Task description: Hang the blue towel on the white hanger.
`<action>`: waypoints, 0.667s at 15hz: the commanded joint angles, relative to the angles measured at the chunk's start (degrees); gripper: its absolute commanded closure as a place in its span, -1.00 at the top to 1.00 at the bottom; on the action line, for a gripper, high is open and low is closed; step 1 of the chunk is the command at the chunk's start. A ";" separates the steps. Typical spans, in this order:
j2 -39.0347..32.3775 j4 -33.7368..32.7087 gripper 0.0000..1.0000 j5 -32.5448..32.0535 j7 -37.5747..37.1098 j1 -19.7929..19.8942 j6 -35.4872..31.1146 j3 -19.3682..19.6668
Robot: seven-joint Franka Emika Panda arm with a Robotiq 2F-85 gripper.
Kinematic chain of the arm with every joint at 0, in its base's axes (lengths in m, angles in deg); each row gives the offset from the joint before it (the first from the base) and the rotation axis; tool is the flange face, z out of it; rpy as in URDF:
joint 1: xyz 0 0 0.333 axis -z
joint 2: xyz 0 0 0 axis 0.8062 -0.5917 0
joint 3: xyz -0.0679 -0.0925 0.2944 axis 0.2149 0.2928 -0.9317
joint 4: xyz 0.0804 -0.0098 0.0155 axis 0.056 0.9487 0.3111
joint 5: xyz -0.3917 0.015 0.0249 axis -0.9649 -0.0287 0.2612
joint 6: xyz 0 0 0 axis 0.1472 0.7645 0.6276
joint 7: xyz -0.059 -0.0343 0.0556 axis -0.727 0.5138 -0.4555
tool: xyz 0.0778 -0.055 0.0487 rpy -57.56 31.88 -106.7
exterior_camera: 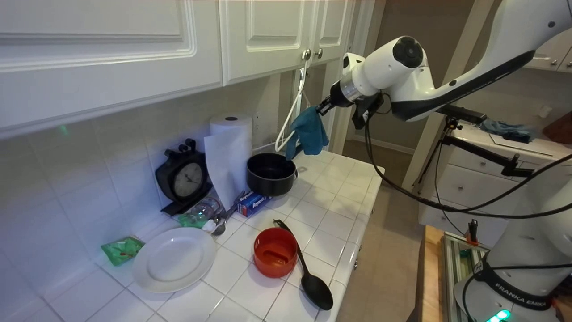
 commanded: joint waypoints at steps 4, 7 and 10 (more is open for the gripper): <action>-2.12 -2.73 -0.92 11.36 8.04 -2.01 3.43 -0.10; -4.19 -4.27 -0.92 15.83 10.57 -3.11 5.83 -0.47; -6.27 -6.11 -0.91 18.13 11.37 -3.83 6.95 -0.53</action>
